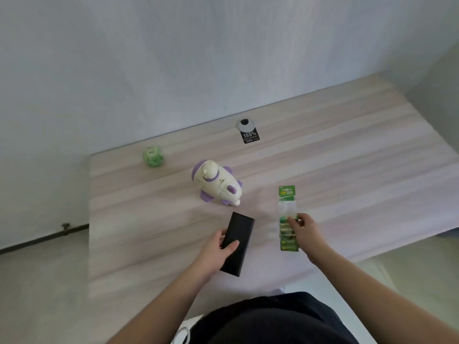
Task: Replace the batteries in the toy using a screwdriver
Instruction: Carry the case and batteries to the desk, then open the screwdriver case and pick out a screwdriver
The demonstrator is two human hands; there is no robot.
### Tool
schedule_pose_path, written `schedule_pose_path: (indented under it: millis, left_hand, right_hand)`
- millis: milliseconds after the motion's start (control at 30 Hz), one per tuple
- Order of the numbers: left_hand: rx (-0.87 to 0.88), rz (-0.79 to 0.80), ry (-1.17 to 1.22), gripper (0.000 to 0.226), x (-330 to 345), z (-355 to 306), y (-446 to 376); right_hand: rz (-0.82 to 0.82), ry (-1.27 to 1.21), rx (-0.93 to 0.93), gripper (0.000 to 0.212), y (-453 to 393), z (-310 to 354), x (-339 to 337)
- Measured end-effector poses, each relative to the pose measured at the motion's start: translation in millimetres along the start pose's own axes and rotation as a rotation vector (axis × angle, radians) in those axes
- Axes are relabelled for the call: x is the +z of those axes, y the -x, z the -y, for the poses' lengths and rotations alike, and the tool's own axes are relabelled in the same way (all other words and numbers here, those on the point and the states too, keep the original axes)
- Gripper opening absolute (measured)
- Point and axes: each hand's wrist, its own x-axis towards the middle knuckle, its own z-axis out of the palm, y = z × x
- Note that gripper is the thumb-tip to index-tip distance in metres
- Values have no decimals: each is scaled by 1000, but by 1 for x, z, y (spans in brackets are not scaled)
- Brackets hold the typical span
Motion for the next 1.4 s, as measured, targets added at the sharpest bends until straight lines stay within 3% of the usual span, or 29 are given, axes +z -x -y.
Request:
schedule_pose_path:
  millis: [133, 400, 567, 833, 1033, 1200, 1400]
  left_hand:
    - [-24, -124, 25, 33, 16, -4, -7]
    - [-24, -79, -101, 36, 29, -6, -10]
    - [0, -145, -236, 34, 35, -8, -18]
    - [117, -153, -450, 34, 34, -10, -27]
    - [165, -268, -554, 40, 34, -10, -34]
    - [208, -316, -693, 43, 38, -11, -45]
    - [285, -333, -896, 41, 39, -6, -53]
  right_hand:
    - [6, 113, -10, 36, -26, 4, -11]
    - [53, 435, -89, 25, -57, 1, -21]
    - [45, 605, -153, 36, -77, -6, -30]
    - [44, 507, -160, 40, -70, -7, -40]
    - [-18, 487, -323, 31, -45, -8, -50]
    - [184, 509, -404, 20, -20, -5, -37]
    - [370, 512, -372, 24, -9, 1, -9]
